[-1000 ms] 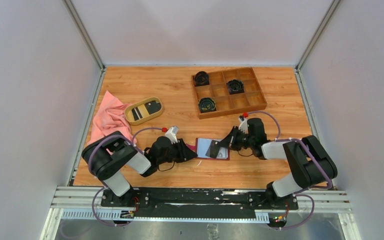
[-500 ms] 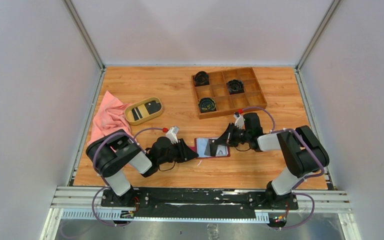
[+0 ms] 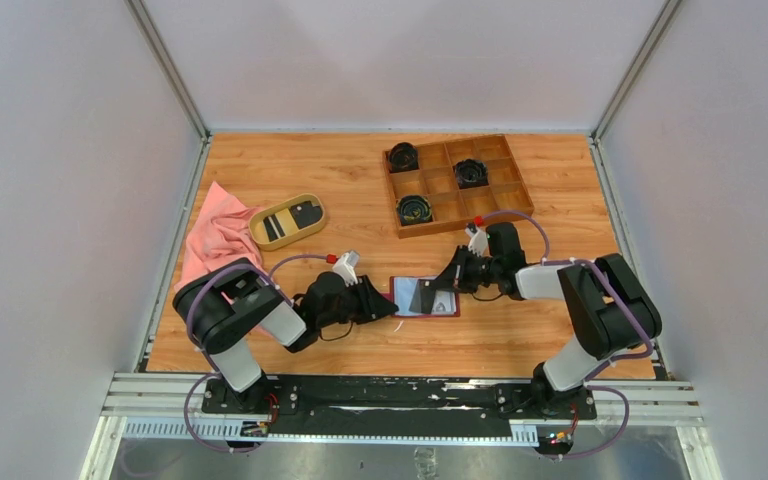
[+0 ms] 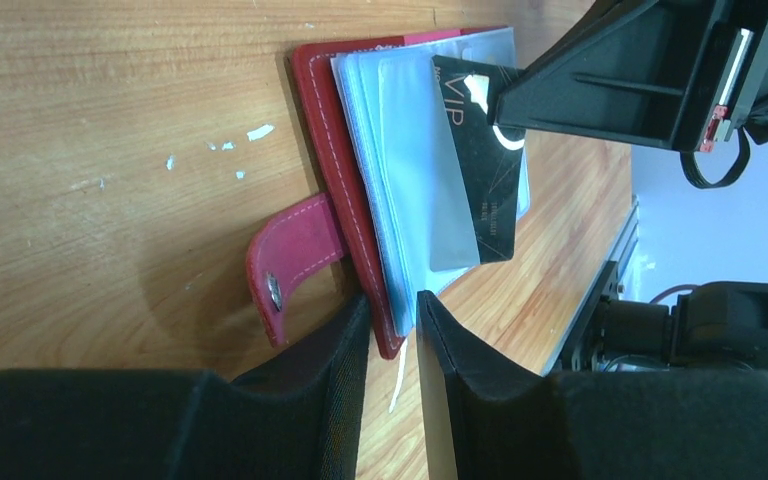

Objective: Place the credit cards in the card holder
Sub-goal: Insert the credit card into the card holder.

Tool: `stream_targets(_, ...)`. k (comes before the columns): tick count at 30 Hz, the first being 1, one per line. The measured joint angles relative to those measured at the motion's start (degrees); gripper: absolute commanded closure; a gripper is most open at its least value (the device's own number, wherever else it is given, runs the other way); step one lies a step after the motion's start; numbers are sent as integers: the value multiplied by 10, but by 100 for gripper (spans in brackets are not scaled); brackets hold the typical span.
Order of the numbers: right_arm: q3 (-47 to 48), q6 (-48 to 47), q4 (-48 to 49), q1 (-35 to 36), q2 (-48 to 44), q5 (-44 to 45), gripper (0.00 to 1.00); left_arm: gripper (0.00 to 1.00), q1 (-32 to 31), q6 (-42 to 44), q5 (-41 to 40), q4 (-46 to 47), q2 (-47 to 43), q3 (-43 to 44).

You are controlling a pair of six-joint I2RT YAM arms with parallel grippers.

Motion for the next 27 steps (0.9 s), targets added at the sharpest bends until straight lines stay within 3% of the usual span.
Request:
stream_targets(18,-2,-24,-51,-16,-43,7,100,70,0,0,-7,-6,15,21)
stream_targets(27,-2,-24,-56,-18,-18,0,100,70,0,1,-7,-6,17,23)
